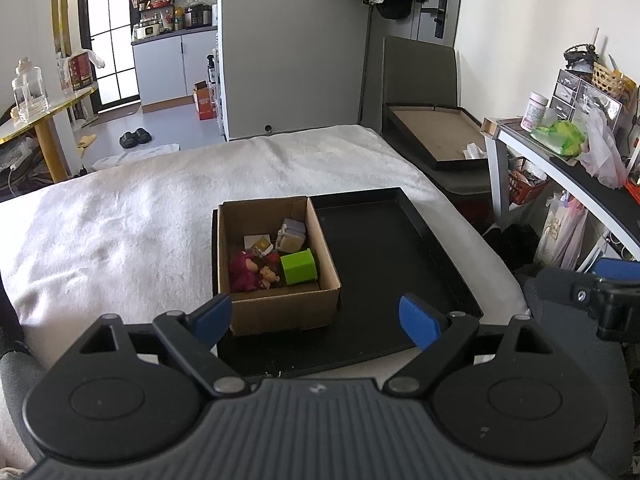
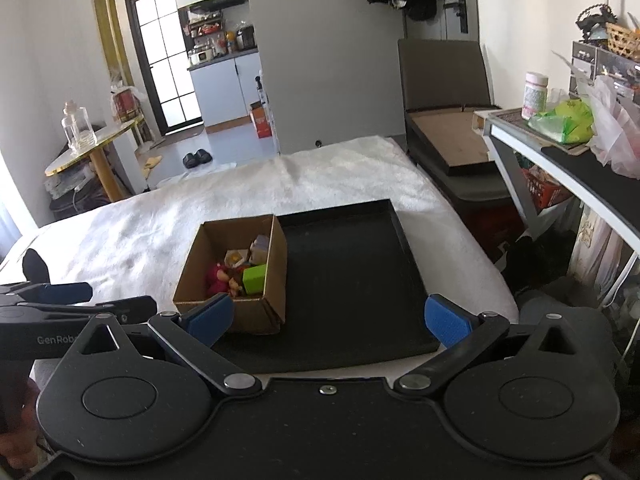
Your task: Organize rigid objects
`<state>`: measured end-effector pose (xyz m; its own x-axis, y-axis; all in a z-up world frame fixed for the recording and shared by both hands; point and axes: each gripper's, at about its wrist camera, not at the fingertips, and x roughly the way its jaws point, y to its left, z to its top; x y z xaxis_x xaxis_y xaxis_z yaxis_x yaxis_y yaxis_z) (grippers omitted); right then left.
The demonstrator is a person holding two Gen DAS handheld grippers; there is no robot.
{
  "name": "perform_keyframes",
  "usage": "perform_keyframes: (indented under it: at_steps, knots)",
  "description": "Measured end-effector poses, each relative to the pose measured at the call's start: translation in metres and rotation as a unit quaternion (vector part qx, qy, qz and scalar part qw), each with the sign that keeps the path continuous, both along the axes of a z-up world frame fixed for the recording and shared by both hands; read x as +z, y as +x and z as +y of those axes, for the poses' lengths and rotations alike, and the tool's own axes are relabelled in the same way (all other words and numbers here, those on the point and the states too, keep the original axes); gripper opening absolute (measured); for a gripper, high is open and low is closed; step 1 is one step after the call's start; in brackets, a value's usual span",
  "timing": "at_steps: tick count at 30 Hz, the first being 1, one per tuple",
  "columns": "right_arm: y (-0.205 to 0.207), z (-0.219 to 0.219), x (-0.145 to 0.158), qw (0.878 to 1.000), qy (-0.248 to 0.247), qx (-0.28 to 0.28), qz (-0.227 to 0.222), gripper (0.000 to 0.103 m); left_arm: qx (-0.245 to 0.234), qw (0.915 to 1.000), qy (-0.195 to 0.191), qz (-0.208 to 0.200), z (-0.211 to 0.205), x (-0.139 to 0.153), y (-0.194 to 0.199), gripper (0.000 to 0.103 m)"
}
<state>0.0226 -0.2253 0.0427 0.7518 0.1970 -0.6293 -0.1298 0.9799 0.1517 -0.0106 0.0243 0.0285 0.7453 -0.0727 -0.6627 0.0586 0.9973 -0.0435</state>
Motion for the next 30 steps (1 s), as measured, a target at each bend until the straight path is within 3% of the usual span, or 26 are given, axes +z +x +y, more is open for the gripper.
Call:
perform_keyframes:
  at_steps: [30]
  knots:
    - [0.0001,0.0014,-0.0043,1.0,-0.002,0.007,0.005,0.103,-0.005,1.0,0.005,0.004,-0.004,-0.0002,-0.0021,0.09]
